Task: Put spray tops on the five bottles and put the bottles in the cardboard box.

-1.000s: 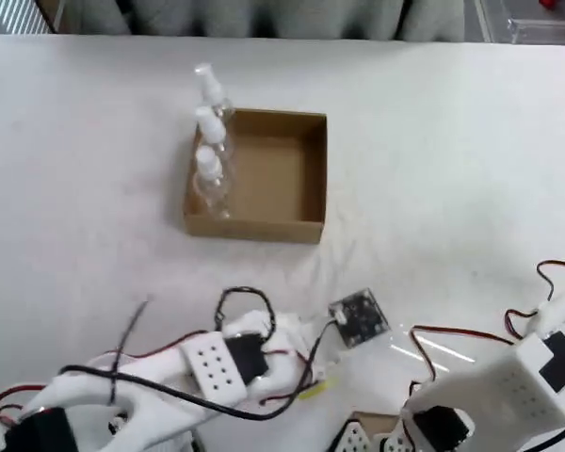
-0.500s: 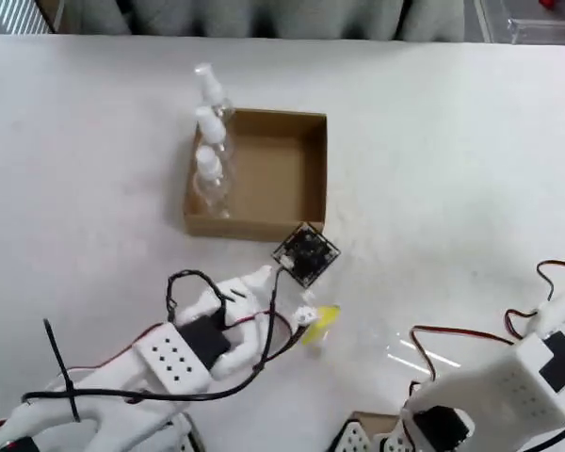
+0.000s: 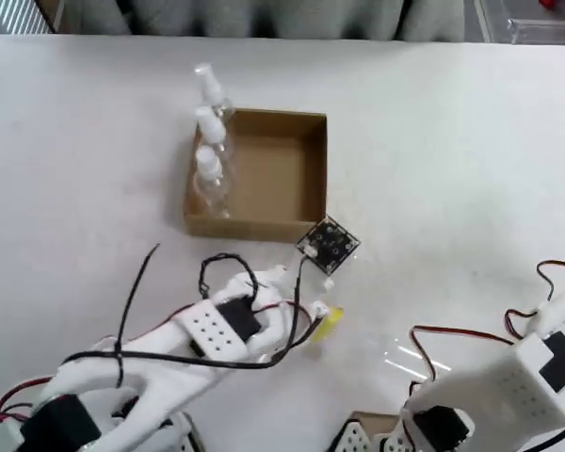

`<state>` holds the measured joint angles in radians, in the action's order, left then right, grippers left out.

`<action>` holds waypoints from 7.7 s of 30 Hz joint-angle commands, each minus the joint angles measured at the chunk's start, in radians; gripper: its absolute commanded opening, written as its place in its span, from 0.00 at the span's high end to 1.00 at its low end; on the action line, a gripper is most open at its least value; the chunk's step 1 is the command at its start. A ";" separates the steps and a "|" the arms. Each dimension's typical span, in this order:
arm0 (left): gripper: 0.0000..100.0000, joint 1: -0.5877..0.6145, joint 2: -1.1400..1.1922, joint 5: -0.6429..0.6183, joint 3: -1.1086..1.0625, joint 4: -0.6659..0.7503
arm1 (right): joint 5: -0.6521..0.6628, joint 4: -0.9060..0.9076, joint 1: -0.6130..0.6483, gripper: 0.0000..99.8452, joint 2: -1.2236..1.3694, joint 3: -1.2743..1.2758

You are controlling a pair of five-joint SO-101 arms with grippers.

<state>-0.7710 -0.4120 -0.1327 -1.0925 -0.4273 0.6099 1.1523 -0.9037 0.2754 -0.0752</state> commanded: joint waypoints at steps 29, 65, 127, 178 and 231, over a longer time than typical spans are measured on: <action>0.69 0.423 -0.843 -0.006 0.052 -0.614 | 0.183 0.255 0.114 0.98 -0.015 -0.005; 0.69 0.944 -1.139 0.121 -0.509 -0.571 | 0.069 0.363 1.079 0.88 -0.745 0.634; 0.69 0.944 -1.139 0.121 -0.519 -0.572 | 0.008 -0.177 1.257 0.96 -0.498 0.868; 0.69 0.944 -1.139 0.121 -0.519 -0.572 | 0.164 0.064 0.272 0.74 -0.351 0.391; 0.69 0.209 -1.018 0.193 -0.037 -0.753 | -0.384 -0.229 0.202 0.98 -1.150 1.231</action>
<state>-0.4994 -1.5106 0.0974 -1.1845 -1.2467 0.2355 0.9390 -0.6920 -0.8554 1.1600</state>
